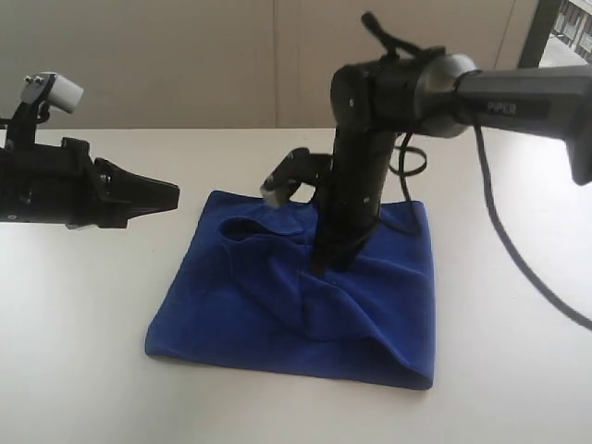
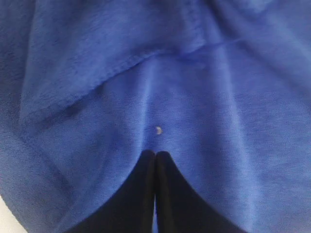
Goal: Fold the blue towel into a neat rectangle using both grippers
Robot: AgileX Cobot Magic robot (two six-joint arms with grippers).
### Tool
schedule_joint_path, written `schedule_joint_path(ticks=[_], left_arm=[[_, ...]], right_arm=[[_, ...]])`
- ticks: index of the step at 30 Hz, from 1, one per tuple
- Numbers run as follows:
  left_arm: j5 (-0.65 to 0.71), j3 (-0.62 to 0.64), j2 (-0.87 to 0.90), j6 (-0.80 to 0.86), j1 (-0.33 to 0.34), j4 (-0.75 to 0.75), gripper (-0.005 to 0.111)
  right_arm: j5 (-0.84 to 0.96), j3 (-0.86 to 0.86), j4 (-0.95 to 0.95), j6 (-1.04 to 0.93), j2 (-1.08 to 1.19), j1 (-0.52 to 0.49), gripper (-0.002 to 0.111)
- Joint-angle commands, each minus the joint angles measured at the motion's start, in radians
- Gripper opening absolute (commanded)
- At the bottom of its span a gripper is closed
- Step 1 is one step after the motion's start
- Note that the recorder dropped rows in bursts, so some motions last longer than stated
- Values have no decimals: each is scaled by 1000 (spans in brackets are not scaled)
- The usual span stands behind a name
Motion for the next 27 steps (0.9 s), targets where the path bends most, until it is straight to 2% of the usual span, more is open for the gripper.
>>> schedule_joint_path(ticks=[1,5,10,17,24,27], left_arm=[[42,-2,-2,2,-4,26,0],[38,-2,-2,6,-4,88,0],[36,-2,-2,69,-4,91,0],[45,-2,-2,78,-4,91,0],[63,-2,-2,107,-4,85,0],[41,-5,-2,87,-4,35,0]], right_arm=[[-141,142,-31,66,-38,39,0],[-253,264,-31,47,-34,91,0],[-208,348,-38,9,-34,98,0],[-116,479,-188,-16,-48,98,0],[-116,577,-241,-22,-127,98,0],[-150,580,-232,23,-179,98,0]])
